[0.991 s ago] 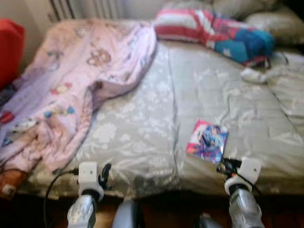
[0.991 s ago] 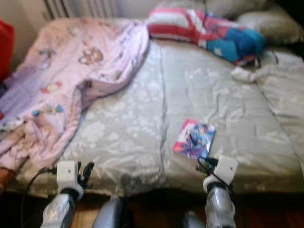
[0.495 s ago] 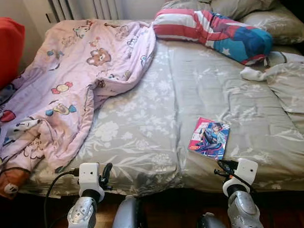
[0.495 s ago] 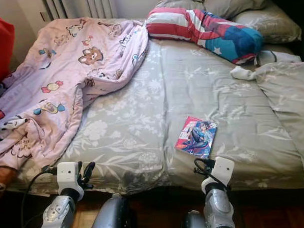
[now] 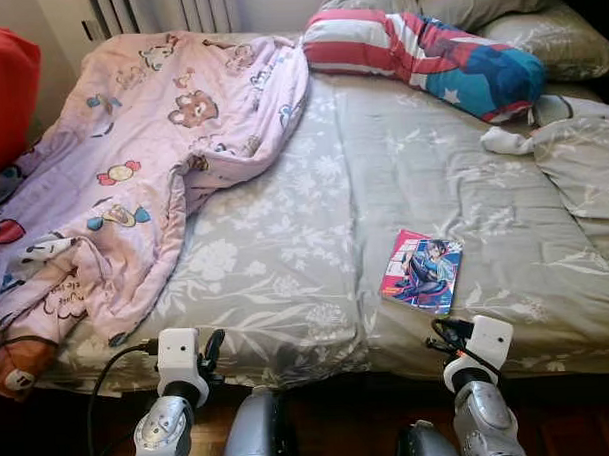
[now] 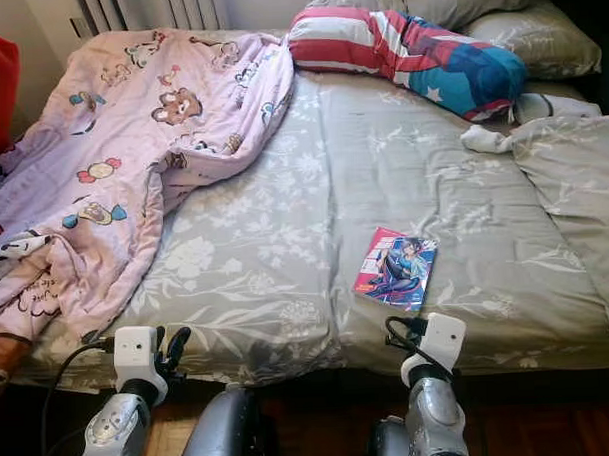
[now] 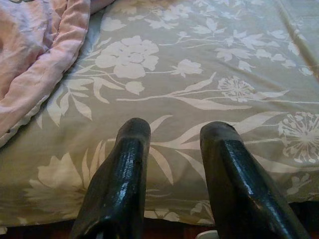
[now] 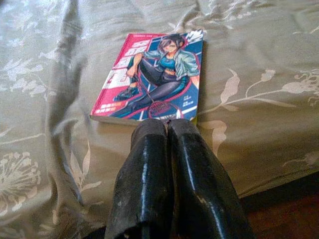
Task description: Clean up the room
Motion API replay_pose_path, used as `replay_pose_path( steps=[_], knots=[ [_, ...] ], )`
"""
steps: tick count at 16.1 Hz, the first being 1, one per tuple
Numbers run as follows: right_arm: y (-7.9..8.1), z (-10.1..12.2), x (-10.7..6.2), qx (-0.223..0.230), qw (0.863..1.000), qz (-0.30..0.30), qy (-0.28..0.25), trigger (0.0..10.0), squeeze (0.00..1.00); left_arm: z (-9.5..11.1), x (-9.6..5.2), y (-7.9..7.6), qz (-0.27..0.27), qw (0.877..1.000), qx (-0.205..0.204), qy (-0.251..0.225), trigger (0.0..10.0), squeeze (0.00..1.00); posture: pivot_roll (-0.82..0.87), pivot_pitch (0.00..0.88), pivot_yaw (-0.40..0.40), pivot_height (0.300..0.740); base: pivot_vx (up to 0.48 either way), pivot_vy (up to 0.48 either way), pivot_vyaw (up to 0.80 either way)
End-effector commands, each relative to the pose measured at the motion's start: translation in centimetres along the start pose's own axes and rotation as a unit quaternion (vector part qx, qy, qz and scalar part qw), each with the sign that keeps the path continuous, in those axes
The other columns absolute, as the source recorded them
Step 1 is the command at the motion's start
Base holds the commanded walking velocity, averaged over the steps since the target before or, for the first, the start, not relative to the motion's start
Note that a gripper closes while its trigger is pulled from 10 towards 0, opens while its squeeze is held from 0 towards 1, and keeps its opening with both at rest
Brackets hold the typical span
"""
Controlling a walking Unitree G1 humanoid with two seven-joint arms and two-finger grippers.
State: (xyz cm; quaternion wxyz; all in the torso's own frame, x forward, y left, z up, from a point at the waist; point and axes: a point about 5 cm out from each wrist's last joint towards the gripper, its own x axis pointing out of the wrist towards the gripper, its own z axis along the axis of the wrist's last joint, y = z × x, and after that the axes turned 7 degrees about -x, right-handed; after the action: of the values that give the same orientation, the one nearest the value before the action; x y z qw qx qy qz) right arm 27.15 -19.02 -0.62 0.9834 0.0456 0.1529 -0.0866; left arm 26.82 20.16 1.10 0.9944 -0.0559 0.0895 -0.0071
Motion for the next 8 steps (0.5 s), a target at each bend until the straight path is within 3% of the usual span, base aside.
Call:
replay_pose_path(
  steps=[1,3,8],
  knots=[
    [-0.14,-0.52,-0.17,-0.002,1.0,-0.003,0.016,10.0,0.0,-0.24,-0.33,0.46,0.007,1.0,-0.002,0.007,10.0,0.0,0.14,0.189,0.02,0.618,0.262,0.0,0.0],
    [-0.12,-0.38,-0.16,-0.002,1.0,-0.004,0.008,10.0,0.0,-0.18,-0.3,0.51,0.007,1.0,-0.003,0.007,10.0,0.0,0.14,0.194,0.02,0.593,0.255,0.0,0.0],
    [-0.06,-0.4,-0.21,0.003,1.0,-0.014,0.006,10.0,0.0,-0.08,-0.25,0.63,0.006,1.0,-0.002,0.007,10.0,0.0,0.14,0.206,0.026,0.593,0.296,0.0,0.0]
  ],
)
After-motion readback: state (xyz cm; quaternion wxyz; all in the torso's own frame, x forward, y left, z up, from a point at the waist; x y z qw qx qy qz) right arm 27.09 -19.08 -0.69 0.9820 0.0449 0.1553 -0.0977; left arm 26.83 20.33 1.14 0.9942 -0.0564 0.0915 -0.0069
